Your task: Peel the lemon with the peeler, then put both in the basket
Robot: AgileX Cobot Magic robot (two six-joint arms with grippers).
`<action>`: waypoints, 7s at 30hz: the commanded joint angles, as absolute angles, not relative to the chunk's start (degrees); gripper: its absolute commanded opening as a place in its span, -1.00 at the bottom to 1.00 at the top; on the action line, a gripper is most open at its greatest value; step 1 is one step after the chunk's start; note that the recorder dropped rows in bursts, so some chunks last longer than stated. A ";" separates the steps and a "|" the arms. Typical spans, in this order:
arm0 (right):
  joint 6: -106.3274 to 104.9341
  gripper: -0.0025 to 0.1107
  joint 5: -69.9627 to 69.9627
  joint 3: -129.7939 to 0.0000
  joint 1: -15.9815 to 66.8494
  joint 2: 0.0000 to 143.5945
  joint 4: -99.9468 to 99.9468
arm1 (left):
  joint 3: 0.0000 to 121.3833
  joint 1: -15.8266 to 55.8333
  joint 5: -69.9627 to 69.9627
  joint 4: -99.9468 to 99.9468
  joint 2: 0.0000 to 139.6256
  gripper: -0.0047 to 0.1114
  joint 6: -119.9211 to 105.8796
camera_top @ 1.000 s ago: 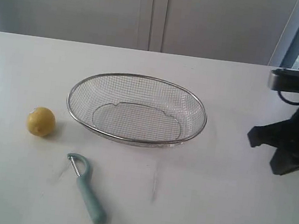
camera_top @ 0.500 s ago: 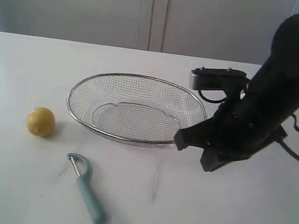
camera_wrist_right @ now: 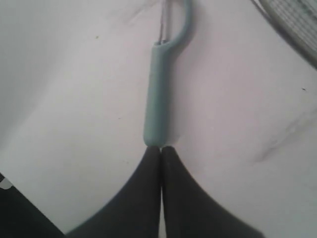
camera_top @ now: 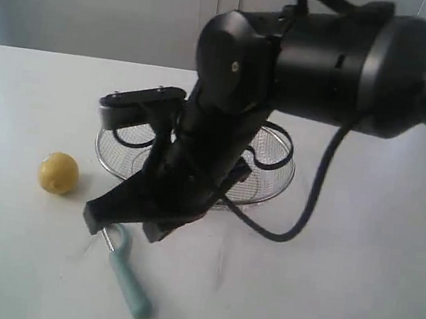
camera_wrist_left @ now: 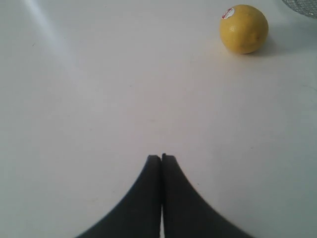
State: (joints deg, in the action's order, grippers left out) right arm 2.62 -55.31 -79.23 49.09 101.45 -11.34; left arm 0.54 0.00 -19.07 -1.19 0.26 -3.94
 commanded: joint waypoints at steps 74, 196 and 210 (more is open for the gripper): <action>10.20 -0.70 -55.86 -85.63 56.39 121.17 0.00 | 0.00 0.08 -19.54 -0.87 0.00 -0.92 -4.13; -6.76 -0.96 -61.07 -65.83 21.03 86.12 -18.29 | 0.00 0.08 -19.54 -0.87 0.00 -0.92 -4.25; -10.29 -0.96 -60.05 -63.95 17.64 85.77 -21.59 | 0.00 0.08 -19.54 -0.87 0.00 -0.92 -4.25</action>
